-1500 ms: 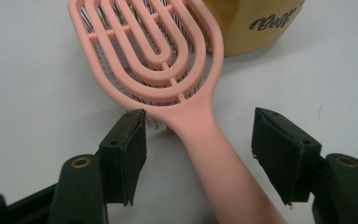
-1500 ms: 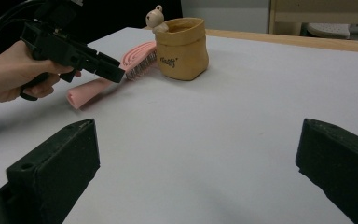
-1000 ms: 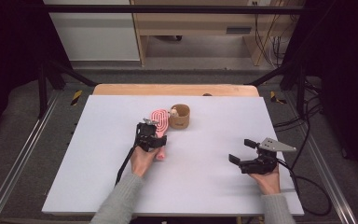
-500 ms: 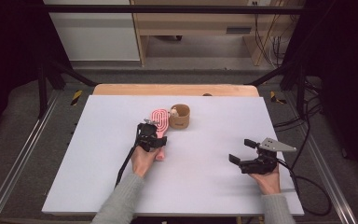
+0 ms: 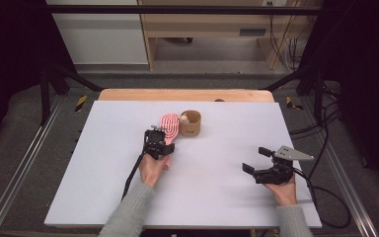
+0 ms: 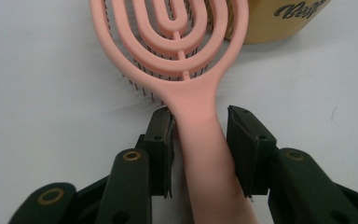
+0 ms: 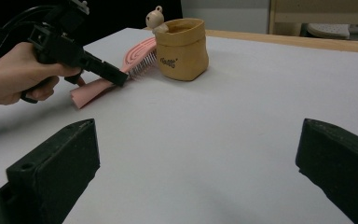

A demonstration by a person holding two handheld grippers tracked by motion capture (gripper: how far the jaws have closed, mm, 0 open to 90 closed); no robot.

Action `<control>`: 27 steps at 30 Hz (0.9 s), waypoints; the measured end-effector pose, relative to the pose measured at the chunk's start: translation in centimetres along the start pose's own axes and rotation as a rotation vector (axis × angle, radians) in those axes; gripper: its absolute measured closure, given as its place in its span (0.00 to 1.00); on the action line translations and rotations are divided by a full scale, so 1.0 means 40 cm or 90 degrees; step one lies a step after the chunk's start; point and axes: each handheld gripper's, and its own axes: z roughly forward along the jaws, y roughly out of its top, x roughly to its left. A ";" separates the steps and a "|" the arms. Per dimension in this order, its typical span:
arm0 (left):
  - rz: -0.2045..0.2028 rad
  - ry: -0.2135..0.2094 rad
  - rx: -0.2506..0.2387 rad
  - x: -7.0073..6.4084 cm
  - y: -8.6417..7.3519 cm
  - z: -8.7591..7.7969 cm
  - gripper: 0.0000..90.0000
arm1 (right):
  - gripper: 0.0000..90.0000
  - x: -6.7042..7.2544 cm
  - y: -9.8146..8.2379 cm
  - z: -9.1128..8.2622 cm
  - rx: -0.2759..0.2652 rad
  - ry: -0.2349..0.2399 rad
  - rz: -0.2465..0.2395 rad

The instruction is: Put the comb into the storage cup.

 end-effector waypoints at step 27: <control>0.019 0.009 -0.012 0.050 0.005 -0.029 0.77 | 0.00 0.000 -0.001 0.001 0.002 0.000 -0.001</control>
